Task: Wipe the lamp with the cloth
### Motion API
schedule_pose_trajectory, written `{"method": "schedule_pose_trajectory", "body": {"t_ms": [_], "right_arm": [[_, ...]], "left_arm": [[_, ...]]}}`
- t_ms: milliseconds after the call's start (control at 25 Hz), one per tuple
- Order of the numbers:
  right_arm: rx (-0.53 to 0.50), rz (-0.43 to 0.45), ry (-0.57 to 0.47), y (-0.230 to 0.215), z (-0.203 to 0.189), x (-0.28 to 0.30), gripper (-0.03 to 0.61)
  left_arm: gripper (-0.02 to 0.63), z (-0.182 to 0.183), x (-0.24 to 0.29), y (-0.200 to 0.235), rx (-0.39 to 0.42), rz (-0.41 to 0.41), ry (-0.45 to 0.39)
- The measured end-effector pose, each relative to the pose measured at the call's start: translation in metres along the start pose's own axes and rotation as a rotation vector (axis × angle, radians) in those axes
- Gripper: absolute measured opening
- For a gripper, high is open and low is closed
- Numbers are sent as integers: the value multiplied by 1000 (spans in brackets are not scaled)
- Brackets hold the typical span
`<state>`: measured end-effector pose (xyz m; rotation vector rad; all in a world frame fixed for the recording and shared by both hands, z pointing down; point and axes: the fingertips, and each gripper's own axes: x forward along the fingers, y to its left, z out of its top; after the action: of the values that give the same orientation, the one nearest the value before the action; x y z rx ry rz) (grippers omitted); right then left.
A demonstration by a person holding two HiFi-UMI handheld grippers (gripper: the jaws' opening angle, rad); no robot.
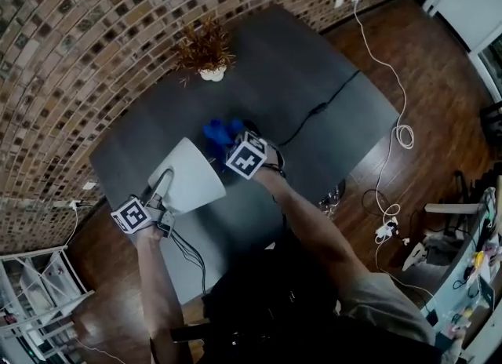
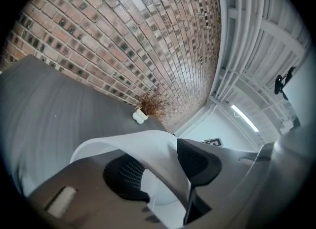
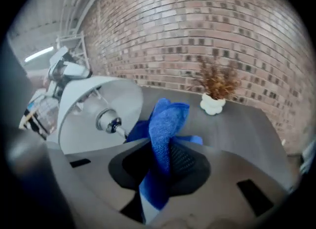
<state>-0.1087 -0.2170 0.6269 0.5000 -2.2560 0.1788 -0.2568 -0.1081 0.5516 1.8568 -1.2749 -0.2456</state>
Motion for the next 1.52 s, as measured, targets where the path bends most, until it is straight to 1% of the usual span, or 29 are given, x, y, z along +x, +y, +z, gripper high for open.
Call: {"method": "schedule_pose_trajectory", "body": {"t_ms": [40, 80, 160, 200, 280, 360, 400, 440, 480, 520, 560, 640, 680, 720, 800, 880, 920, 960, 1040, 1080, 1120, 1160, 1200, 1280, 1320, 1360, 1400, 1440, 1520], "right_arm": [[-63, -22, 31, 3, 1, 7, 83], [-114, -62, 71, -4, -3, 10, 83], [-177, -139, 152, -31, -17, 11, 83], [-193, -161, 176, -47, -22, 9, 84], [-204, -207, 198, -81, -28, -1, 84], [-191, -307, 231, -123, -41, -20, 84], [-164, -353, 236, -142, -49, -32, 84], [-120, -375, 215, -152, -53, -44, 84], [-65, -368, 165, -152, -52, -56, 83], [-4, -329, 91, -142, -46, -66, 83], [63, -261, 3, -122, -38, -73, 84], [174, -80, -157, -66, -21, -68, 83], [186, -11, -194, -38, -16, -58, 83], [166, 23, -202, -16, -15, -44, 83], [107, 17, -180, -3, -21, -17, 84], [122, -21, -163, -18, -33, -8, 84], [135, -60, -151, -31, -38, -12, 86], [137, -121, -133, -47, -41, -20, 86], [109, -299, -88, -86, -46, -45, 86], [95, -372, -84, -101, -44, -60, 84], [93, -398, -106, -106, -38, -72, 84], [105, -368, -149, -100, -28, -79, 84], [132, -287, -203, -82, -14, -81, 84], [215, -52, -293, -25, 11, -68, 84], [242, 46, -310, 2, 18, -55, 84], [249, 103, -308, 21, 19, -38, 84], [247, 117, -292, 28, 15, -21, 84], [248, 98, -271, 25, 6, -6, 84], [268, -2, -218, -3, -20, 9, 84]], "left_arm": [[189, -1, -1, 0, -3, 0, -3], [189, -2, 0, -1, -4, -5, -2], [189, -3, 3, -6, 6, -19, 6], [189, -2, 4, -8, 12, -23, 9], [190, -1, 6, -10, 16, -32, 8], [190, 2, 8, -10, 15, -42, 7], [190, 3, 9, -9, 15, -40, 9], [190, 4, 10, -7, 14, -34, 11], [190, 7, 10, -6, 14, -29, 13], [189, 10, 11, -4, 15, -26, 15], [190, 13, 13, -2, 14, -26, 18], [189, 20, 15, 7, -16, -2, 32], [189, 22, 14, 15, -57, 29, 42], [189, 23, 12, 23, -109, 61, 51], [190, 28, 14, 34, -174, 81, 67], [198, 32, 18, 39, -209, 94, 83], [198, 34, 20, 41, -214, 97, 93], [198, 36, 23, 42, -221, 97, 101], [199, 40, 26, 46, -251, 107, 111], [199, 41, 27, 47, -265, 108, 115], [199, 43, 29, 49, -276, 105, 118], [199, 44, 30, 50, -288, 101, 121], [199, 45, 31, 51, -300, 98, 124], [199, 48, 31, 53, -325, 94, 126], [199, 50, 30, 55, -336, 95, 126], [199, 51, 30, 57, -346, 98, 127], [198, 52, 30, 59, -355, 102, 127], [199, 52, 31, 61, -364, 108, 127], [199, 52, 32, 63, -383, 123, 125]]}}
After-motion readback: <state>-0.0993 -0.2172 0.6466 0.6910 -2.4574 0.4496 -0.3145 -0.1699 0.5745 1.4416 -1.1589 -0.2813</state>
